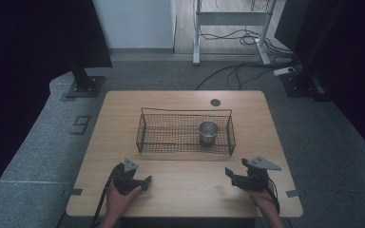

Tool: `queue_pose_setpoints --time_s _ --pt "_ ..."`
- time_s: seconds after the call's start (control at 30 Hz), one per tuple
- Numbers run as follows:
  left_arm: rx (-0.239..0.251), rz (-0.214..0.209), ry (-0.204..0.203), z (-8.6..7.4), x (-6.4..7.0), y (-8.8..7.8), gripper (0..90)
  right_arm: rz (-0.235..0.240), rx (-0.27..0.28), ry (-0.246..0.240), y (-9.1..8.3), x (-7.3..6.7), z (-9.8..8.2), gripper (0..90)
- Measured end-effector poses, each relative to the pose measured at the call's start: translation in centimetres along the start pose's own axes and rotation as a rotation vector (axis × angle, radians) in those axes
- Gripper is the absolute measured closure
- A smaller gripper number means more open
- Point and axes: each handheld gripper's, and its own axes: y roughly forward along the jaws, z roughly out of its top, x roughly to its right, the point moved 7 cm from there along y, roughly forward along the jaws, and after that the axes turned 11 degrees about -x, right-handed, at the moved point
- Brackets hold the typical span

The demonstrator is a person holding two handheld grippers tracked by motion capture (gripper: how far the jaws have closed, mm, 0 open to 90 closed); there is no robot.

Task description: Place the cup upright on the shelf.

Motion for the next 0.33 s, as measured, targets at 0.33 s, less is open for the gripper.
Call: queue_pose_setpoints --time_s 0.33 --pt "0.0 0.0 0.0 0.0 -0.01 0.0 4.7 -0.014 -0.012 -0.013 0.58 -0.05 -0.17 17.1"
